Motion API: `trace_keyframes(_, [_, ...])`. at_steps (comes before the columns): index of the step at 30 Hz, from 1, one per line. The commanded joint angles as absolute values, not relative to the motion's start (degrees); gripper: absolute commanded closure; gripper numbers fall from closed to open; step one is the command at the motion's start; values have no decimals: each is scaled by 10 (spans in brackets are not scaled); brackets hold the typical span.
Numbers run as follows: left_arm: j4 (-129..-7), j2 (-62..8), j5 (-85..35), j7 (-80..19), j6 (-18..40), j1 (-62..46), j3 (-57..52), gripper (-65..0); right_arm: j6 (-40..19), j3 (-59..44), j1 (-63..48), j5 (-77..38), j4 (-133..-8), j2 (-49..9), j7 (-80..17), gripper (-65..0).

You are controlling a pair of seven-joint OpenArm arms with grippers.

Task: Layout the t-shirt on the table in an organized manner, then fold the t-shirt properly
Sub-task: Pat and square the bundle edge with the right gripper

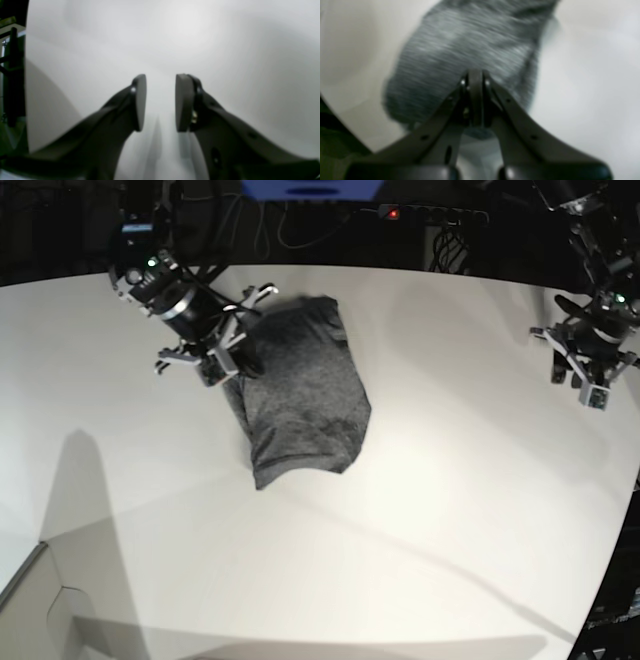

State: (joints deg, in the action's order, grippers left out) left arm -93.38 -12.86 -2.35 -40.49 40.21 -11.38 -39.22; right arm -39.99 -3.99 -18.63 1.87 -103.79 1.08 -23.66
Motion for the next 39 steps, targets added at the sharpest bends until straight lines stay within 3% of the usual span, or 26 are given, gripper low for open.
trace_keyframes(1, [-944,-138,-29,-395,400,-114,-395,-189,-400,-38,-186,9,-1039,13,-221,0])
trace_keyframes(9, [-943,-136,-29,-395,400,-117,-395,-189,-400,-37,-199,9,-1007,13,-220,0])
trace_keyframes(17, [-943,-136,-29,-395,400,-116,-395,-189,-400,-87,-214,8,-1090,22,-219,0])
trace_keyframes(24, [-943,-135,-29,-395,400,-117,-395,-188,-400,-140,-167,8,-1002,27,-223,0])
trace_keyframes(39, [-940,-135,-29,-395,400,-118,-395,-188,-400,-69,-211,9,-992,36,-220,0])
